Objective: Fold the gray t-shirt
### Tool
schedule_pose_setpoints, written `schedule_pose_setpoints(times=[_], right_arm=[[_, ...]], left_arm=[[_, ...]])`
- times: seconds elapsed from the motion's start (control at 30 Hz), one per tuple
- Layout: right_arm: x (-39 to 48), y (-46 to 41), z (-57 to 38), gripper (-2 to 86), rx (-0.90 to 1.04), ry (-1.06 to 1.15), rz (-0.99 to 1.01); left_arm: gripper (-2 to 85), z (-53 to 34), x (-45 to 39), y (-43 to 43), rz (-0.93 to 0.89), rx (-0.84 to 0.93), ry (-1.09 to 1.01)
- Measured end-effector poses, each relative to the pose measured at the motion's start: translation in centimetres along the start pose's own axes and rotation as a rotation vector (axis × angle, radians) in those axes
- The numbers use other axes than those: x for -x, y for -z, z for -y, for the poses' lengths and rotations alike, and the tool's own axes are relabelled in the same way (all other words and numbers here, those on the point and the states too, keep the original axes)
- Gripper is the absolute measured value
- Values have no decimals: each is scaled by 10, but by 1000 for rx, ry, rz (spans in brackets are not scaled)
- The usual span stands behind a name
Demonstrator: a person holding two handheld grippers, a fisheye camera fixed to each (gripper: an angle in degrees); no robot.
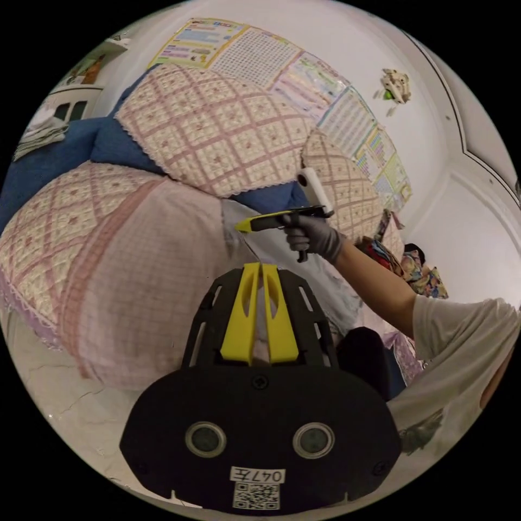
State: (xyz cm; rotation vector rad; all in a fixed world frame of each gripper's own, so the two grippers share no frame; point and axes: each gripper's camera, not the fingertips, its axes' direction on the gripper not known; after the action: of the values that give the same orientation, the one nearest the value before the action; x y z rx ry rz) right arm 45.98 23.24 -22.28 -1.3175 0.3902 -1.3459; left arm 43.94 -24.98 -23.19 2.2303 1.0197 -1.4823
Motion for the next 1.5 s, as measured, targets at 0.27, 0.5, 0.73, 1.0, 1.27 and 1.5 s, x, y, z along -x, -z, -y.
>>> schedule_pose_setpoints(times=[0.27,0.5,0.73,1.0,1.27,1.5], right_arm=[[-41,-23,-111,25,-97,-160,-52],[67,24,-269,27,-364,-144,-344],[180,58,-597,20,-786,-763,-620],[202,-63,-768,27,-857,-1071,-457],[208,-110,-777,-5,-827,-1050,-589],[215,-108,-659,-11,-638,-657,-651]], left_arm=[[44,14,-69,-130,-71,223,31],[65,18,-124,-106,-30,289,-168],[59,31,-190,-86,112,317,-424],[52,60,-183,-64,271,334,-377],[50,80,-182,-41,292,340,-289],[50,97,-179,-33,319,352,-250]])
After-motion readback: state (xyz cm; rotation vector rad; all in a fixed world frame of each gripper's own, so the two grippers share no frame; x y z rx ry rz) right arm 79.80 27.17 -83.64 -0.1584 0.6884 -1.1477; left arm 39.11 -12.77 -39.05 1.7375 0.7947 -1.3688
